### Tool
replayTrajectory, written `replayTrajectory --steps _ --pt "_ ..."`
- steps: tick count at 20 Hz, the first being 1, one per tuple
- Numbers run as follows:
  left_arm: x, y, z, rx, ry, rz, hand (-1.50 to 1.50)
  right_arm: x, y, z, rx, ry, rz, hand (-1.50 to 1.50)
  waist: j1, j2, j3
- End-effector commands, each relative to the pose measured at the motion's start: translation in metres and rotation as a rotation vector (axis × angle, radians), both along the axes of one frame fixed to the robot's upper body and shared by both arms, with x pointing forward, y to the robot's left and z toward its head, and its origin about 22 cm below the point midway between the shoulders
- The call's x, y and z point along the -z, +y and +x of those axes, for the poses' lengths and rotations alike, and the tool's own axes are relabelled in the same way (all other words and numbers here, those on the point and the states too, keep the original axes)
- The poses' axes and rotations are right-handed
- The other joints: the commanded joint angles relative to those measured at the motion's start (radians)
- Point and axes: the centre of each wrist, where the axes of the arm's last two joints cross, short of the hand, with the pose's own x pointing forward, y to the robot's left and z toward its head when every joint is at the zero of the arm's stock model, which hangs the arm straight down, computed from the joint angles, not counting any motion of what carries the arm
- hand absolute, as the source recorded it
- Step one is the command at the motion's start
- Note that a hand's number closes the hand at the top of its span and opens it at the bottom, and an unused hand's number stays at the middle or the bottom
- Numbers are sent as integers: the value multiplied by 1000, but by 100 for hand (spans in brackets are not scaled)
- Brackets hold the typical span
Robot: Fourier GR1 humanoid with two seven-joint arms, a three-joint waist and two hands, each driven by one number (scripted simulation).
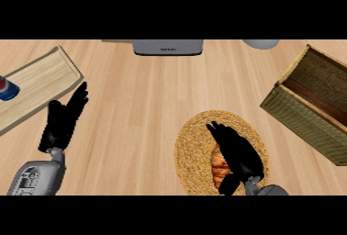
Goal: Pick the croissant from the placemat and place it in the basket
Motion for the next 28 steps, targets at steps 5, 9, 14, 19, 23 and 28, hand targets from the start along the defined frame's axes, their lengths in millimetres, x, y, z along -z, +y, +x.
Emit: replayTrajectory --steps 5,9,14,19,23,28 --pt "-4 11 1 5 1 11 0 3 -18 11 5 -1 10 -150 -1 0 0" --pt "-5 0 3 -8 -12 5 0 27 -6 11 -42 7 -26 150 1 0 0" --pt "11 -1 -6 17 12 13 0 37 -4 -5 -123 -102 -120 150 0 0 0" --pt "6 4 -13 -5 -10 9 0 26 -6 -31 -294 -131 -174 150 -2 -4 0" --pt "-2 -2 0 -18 7 21 0 -15 -40 -55 -615 -117 -247 150 -29 -12 -2" --pt "4 -1 -5 -7 15 13 0 -58 -70 -78 -644 -257 -263 150 -13 -4 0"
